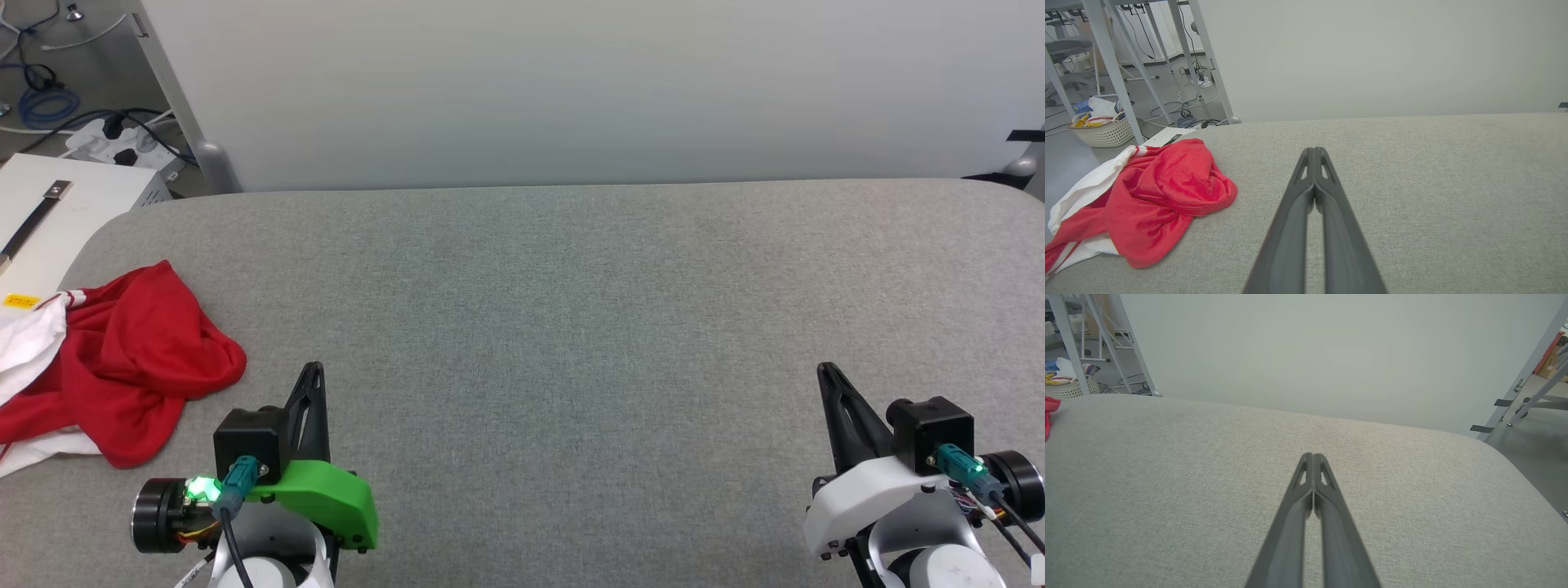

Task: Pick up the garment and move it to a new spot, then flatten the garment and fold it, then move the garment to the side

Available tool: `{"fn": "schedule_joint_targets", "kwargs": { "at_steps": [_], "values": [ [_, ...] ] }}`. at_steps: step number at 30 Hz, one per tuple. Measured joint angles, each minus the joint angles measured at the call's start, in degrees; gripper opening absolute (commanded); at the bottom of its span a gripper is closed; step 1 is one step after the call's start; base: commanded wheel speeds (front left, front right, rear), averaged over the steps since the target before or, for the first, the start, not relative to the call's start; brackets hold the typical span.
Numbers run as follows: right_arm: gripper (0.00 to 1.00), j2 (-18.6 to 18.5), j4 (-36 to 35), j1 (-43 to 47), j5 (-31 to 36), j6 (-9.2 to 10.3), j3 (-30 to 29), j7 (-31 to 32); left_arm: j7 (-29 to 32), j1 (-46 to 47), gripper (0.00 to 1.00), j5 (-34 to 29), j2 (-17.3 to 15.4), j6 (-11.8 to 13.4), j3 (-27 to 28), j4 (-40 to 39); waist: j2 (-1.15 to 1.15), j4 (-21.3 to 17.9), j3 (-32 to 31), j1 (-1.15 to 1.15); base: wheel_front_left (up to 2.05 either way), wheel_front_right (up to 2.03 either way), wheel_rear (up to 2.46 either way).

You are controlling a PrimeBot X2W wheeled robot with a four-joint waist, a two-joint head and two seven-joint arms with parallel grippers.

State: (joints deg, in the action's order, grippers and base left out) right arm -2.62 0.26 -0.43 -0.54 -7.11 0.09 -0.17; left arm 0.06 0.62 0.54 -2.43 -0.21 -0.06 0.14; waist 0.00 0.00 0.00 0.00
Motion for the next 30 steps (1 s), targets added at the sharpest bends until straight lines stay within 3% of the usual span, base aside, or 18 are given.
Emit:
{"fn": "schedule_joint_targets", "kwargs": {
  "at_steps": [11,12,30],
  "values": [
    [0.0,0.0,0.0,0.0,0.0,0.0,0.0,0.0,0.0,0.0,0.0,0.0,0.0,0.0,0.0,0.0,0.0,0.0,0.0,0.0,0.0,0.0,0.0],
    [1.0,0.0,0.0,0.0,0.0,0.0,0.0,0.0,0.0,0.0,1.0,0.0,0.0,0.0,0.0,0.0,0.0,0.0,0.0,0.0,0.0,0.0,0.0],
    [1.0,0.09,1.83,-0.33,-1.25,0.02,0.29,-1.2,-1.29,0.09,1.0,0.02,0.07,-0.04,-0.63,0.49,0.0,0.02,0.1,0.0,0.0,0.0,0.0]
  ]
}}
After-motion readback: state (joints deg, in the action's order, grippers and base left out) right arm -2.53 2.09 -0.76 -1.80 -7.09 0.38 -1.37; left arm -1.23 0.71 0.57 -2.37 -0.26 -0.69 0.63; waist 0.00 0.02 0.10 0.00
